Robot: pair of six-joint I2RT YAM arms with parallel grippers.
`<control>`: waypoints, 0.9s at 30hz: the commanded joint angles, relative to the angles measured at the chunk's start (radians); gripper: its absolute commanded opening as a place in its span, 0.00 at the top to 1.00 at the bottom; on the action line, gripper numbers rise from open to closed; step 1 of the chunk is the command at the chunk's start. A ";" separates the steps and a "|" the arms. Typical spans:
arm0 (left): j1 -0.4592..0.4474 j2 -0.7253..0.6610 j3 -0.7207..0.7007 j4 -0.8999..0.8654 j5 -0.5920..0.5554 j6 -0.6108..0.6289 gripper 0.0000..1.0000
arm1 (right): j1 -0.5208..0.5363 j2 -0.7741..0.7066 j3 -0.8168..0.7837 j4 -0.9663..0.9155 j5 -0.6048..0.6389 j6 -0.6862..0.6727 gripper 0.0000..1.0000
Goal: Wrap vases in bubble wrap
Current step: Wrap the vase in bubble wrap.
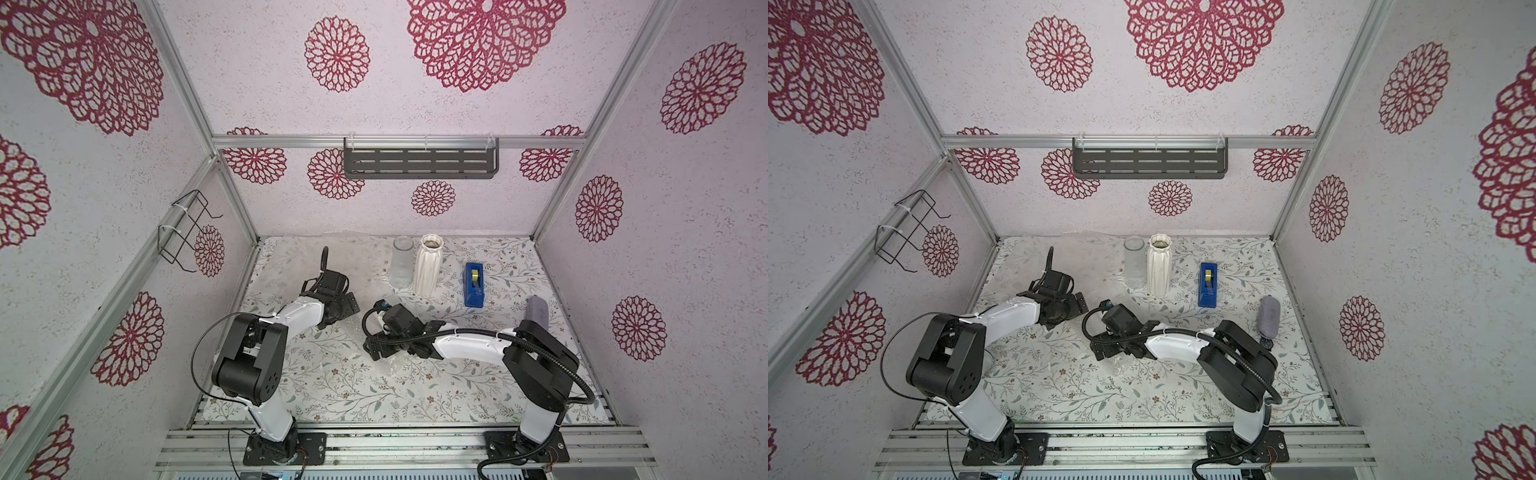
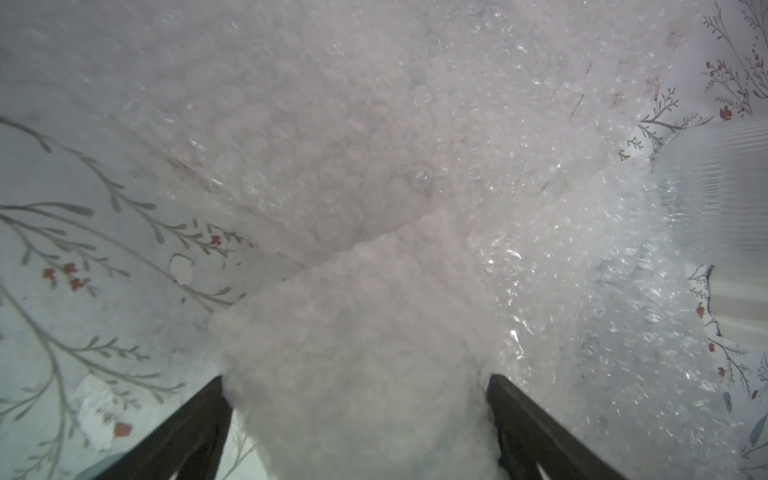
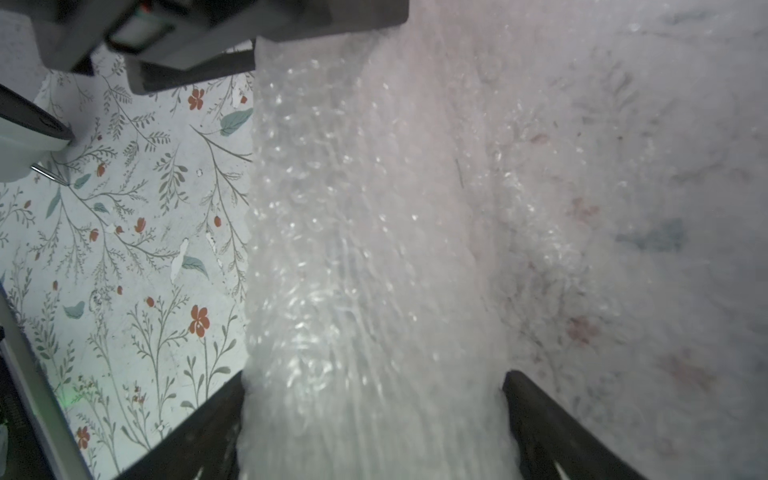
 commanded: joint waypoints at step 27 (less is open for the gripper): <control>-0.023 0.041 0.024 -0.107 -0.073 0.026 0.04 | 0.088 -0.026 0.106 -0.216 0.197 -0.081 0.06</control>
